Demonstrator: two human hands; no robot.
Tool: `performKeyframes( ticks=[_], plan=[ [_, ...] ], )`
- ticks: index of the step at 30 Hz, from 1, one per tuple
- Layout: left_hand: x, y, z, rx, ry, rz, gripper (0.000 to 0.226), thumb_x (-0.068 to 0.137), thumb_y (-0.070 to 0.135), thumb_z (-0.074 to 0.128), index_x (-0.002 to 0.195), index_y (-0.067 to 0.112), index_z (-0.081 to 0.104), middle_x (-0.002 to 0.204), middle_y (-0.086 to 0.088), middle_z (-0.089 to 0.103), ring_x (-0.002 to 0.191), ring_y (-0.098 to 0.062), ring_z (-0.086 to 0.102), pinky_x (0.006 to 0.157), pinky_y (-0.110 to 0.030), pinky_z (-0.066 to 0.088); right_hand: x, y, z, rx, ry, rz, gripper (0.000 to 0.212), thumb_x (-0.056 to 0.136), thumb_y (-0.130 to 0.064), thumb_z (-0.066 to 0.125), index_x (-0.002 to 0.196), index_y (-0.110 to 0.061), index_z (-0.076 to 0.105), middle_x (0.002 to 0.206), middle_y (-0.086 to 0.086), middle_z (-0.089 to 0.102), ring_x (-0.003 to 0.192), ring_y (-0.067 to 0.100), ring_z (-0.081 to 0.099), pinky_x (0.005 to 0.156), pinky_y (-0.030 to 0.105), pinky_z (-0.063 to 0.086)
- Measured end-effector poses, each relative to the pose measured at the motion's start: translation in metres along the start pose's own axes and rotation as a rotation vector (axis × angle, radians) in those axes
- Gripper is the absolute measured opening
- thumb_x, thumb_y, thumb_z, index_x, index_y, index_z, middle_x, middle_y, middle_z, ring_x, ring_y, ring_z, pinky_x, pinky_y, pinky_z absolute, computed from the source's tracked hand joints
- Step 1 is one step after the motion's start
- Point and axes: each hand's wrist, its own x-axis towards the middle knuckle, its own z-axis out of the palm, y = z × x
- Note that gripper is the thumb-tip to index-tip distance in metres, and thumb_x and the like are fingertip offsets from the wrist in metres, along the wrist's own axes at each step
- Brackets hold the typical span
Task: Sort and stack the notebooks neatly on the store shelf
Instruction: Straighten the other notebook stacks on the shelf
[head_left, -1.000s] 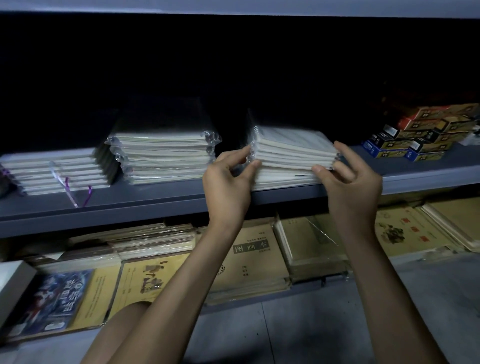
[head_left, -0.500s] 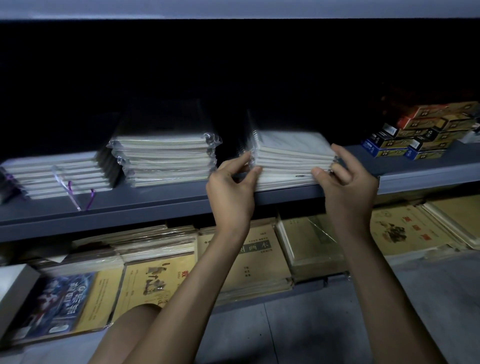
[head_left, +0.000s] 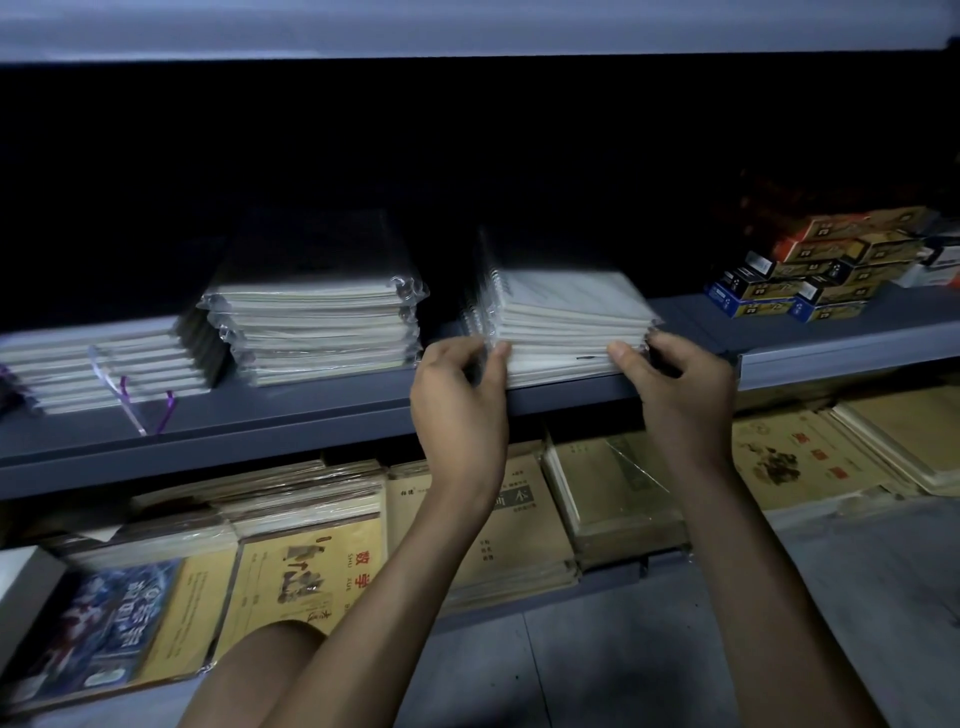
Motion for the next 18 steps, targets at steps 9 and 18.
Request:
performKeyframes(
  ticks=[9,18],
  plan=[
    [-0.0021,-0.0001,0.0034,-0.060,0.023,0.015,0.020,0.100,0.024,0.072,0.112,0.012,0.082,0.108,0.013,0.067,0.103,0.005,0.064,0.090,-0.008,0.047,0.0030,0.0030,-0.0005,0.093,-0.055,0.024,0.025,0.089,-0.031,0.078,0.092,-0.007,0.078,0.084,-0.001,0.076,0.078,-0.001,0.061,0.070,0.018,0.047],
    [-0.0001,0.0026,0.0057,-0.239,0.040,-0.050,0.019,0.097,0.015,0.075,0.112,0.006,0.081,0.111,0.002,0.072,0.105,0.002,0.066,0.093,-0.009,0.049,0.0054,-0.0005,-0.0030,0.151,-0.090,0.046,0.031,0.091,-0.029,0.077,0.114,-0.008,0.077,0.105,-0.001,0.079,0.104,0.010,0.072,0.085,0.023,0.056]
  ],
)
